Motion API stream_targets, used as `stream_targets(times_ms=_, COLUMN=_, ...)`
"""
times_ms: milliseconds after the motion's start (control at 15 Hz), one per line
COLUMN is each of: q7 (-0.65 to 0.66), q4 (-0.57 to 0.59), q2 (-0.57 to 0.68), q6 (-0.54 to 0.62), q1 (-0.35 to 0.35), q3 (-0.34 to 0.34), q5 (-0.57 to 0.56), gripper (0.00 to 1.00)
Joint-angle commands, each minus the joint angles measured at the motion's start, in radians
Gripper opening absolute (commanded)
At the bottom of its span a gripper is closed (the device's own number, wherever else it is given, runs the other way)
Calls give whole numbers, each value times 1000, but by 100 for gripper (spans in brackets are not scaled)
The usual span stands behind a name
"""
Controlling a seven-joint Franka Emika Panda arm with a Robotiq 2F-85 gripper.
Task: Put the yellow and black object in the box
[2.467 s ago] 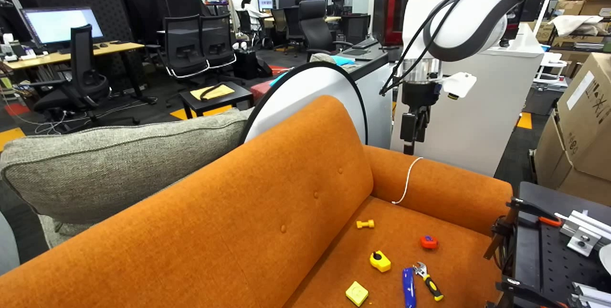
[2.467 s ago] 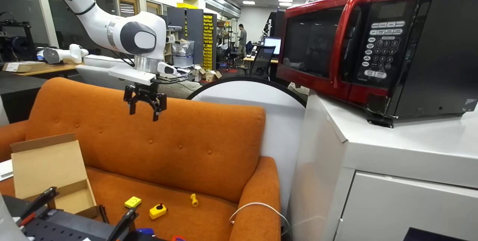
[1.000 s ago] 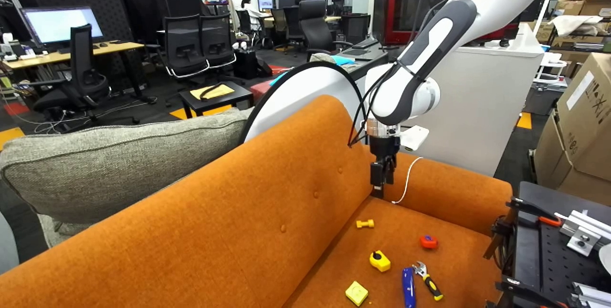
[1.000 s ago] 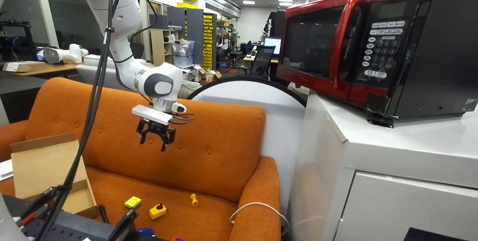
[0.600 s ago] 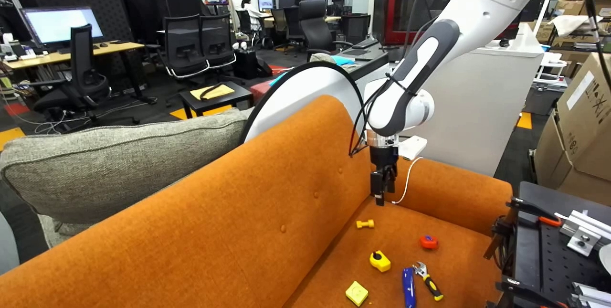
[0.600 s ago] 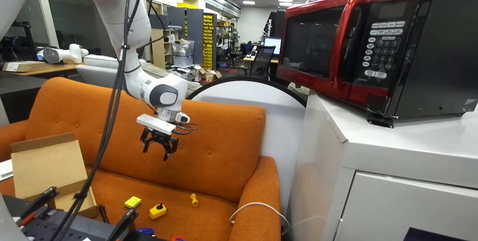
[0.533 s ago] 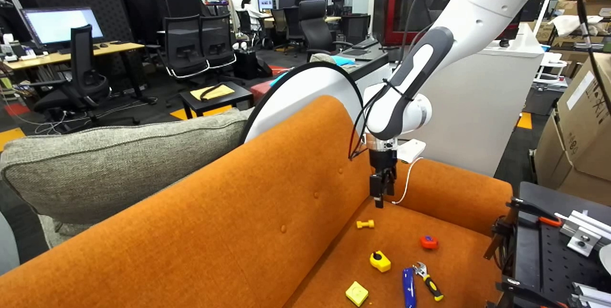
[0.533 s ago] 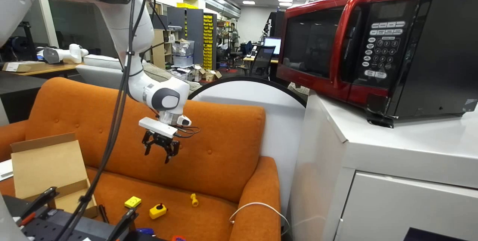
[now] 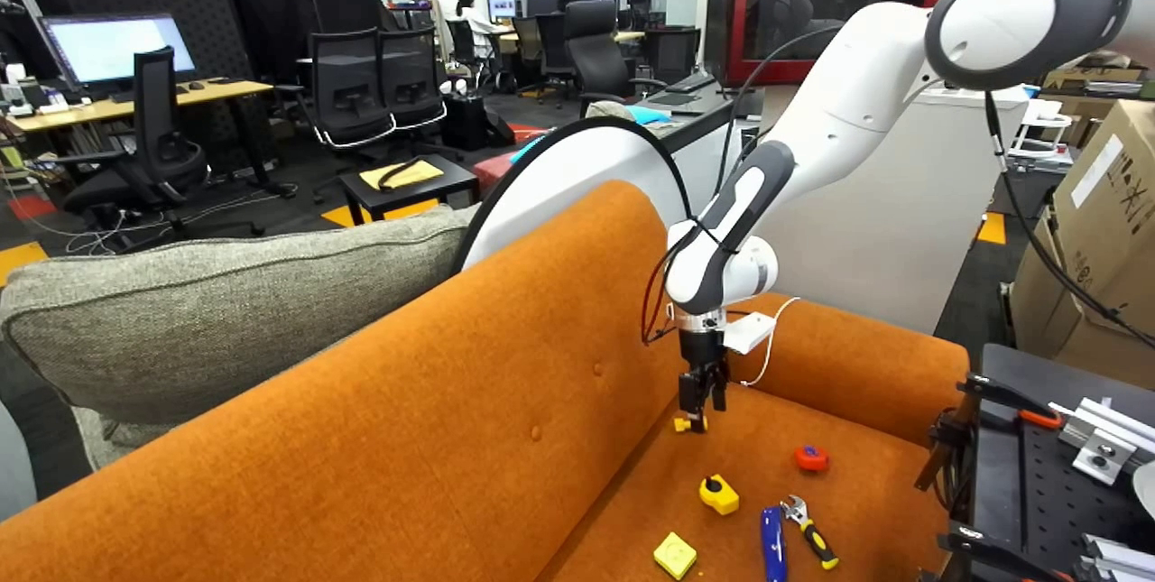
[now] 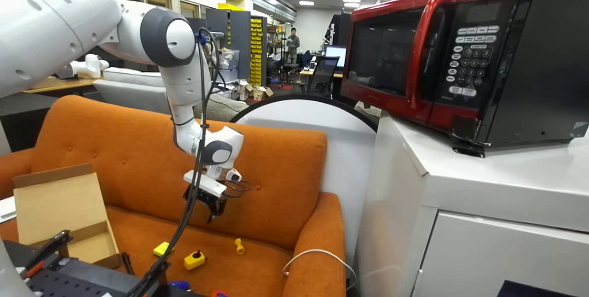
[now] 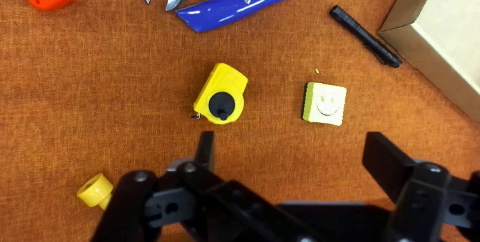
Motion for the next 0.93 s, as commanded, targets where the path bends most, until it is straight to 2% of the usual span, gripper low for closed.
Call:
stream_targets(times_ms=0, q7=16, q4=5, q2=8, q6=2, q1=-17, q3=16, q5=-26, gripper=100)
stream_targets(times_ms=400, q7=17, q4=5, q2=0, q6=1, q1=-17, q3=16, q5=-26, gripper=100)
stream_targets(times_ms=467, q7=14, q4=24, q2=19, q6=-16, q1=-28, q3=25, q5=-16, gripper=100)
stream_targets(times_ms=867, q7=131, q4=135, q2=186, q6=32, q1=13, q3=-19, q5=-22, gripper=100)
